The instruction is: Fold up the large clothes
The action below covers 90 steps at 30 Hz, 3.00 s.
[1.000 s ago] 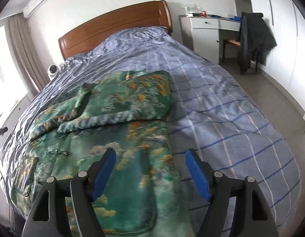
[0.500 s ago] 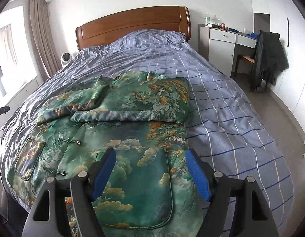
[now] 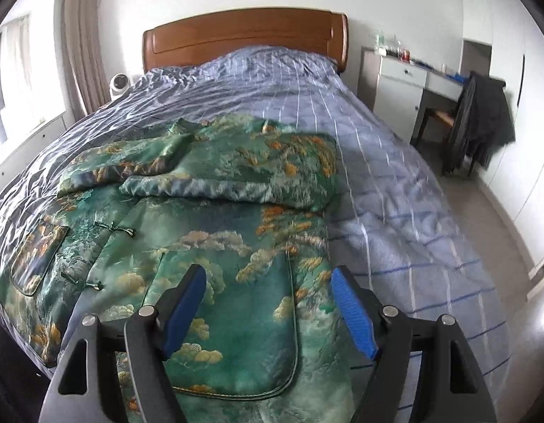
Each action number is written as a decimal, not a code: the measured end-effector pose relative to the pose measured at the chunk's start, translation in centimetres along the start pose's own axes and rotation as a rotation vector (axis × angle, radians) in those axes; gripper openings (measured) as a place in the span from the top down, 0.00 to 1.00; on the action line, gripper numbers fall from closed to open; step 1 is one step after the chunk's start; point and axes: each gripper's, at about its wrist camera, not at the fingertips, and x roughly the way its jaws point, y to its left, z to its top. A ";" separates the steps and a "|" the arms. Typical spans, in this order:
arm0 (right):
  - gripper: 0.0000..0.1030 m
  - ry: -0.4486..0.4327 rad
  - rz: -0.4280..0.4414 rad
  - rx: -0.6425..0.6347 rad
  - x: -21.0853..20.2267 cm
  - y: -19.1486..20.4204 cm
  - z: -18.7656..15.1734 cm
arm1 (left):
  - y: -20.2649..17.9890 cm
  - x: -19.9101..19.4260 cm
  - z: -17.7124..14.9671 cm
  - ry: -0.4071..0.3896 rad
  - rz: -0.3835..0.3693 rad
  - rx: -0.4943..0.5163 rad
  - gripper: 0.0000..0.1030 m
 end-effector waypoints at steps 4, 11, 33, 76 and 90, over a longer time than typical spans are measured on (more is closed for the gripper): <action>0.26 0.008 -0.001 -0.051 -0.3 0.5 0.4 | 1.1 0.1 -0.2 0.053 -0.124 -0.006 0.01; 0.25 0.146 0.032 -0.095 1.0 0.1 -1.3 | -4.1 5.2 -6.2 0.298 -0.582 -0.160 0.01; 0.41 0.522 0.340 0.090 3.9 -6.1 -7.0 | -9.0 6.1 -10.4 0.528 -0.932 -0.156 0.55; 0.88 0.308 0.663 0.354 -2.9 -9.0 6.6 | 1.8 5.7 3.4 0.369 -1.037 -0.445 0.89; 0.88 0.318 0.596 0.705 15.4 -10.4 7.5 | -7.0 19.5 6.1 0.517 -0.924 -0.504 0.79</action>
